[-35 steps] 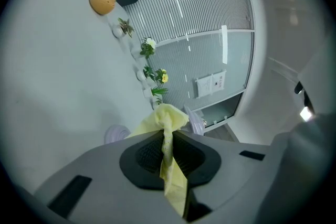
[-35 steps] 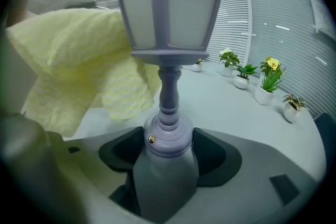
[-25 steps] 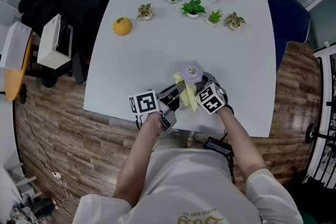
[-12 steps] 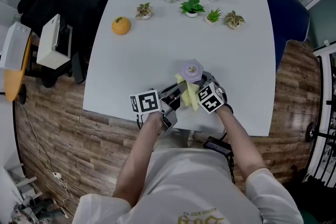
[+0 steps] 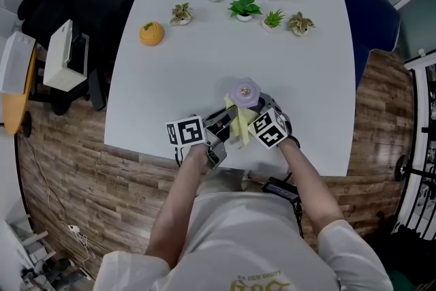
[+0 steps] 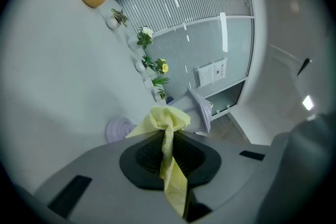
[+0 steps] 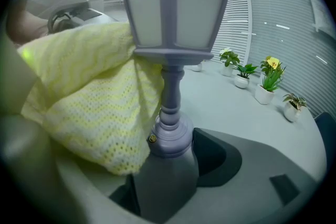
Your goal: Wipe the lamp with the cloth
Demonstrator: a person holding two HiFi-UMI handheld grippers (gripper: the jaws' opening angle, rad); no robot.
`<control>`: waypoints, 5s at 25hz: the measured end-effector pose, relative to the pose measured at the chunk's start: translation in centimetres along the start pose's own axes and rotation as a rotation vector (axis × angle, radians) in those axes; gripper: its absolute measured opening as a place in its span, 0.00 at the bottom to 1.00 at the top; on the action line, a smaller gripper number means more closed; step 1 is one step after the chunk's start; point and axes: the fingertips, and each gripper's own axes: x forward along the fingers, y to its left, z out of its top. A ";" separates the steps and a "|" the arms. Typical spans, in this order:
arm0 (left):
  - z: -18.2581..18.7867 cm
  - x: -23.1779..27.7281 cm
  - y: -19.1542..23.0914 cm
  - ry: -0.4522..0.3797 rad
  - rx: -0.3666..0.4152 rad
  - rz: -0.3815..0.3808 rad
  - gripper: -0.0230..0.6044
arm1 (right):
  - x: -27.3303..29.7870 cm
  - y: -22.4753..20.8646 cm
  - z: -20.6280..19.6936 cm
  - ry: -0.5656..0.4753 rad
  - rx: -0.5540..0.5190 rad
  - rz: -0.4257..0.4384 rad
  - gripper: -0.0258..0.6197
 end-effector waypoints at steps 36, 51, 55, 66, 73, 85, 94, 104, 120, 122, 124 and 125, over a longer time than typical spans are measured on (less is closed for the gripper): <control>0.1 2.2 4.6 0.074 -0.002 0.081 0.08 | -0.1 0.0 -0.1 0.004 0.001 -0.002 0.53; -0.2 2.3 6.5 0.134 0.070 0.158 0.08 | 0.1 0.1 -0.1 0.001 -0.001 -0.002 0.53; -0.6 2.3 7.4 0.186 0.132 0.212 0.08 | 0.0 0.1 -0.1 -0.002 -0.003 0.000 0.53; -0.1 2.5 7.8 0.211 0.181 0.236 0.08 | 0.0 0.1 0.0 -0.002 -0.004 0.001 0.53; 0.4 2.6 8.0 0.205 0.190 0.244 0.08 | -0.1 0.1 0.0 -0.005 -0.006 -0.001 0.53; 1.8 3.6 8.5 0.203 0.197 0.252 0.08 | 0.0 0.1 -0.1 -0.006 -0.007 0.000 0.53; 2.6 4.8 8.7 0.193 0.192 0.246 0.08 | 0.0 0.0 -0.1 -0.008 -0.008 0.000 0.53; 1.9 3.7 8.6 0.183 0.146 0.235 0.08 | 0.0 0.0 -0.1 -0.007 -0.006 0.001 0.53; -1.2 2.3 7.6 0.261 0.106 0.222 0.08 | -0.1 0.1 0.0 -0.010 -0.009 -0.005 0.53; -1.4 2.2 7.6 0.269 0.098 0.221 0.08 | -0.1 0.2 0.1 -0.010 -0.010 -0.005 0.53; -1.8 2.3 7.4 0.280 0.092 0.218 0.08 | -0.2 0.2 0.0 -0.010 -0.011 -0.005 0.53; -1.9 2.3 7.4 0.284 0.091 0.217 0.08 | -0.2 0.2 0.0 -0.011 -0.011 -0.006 0.53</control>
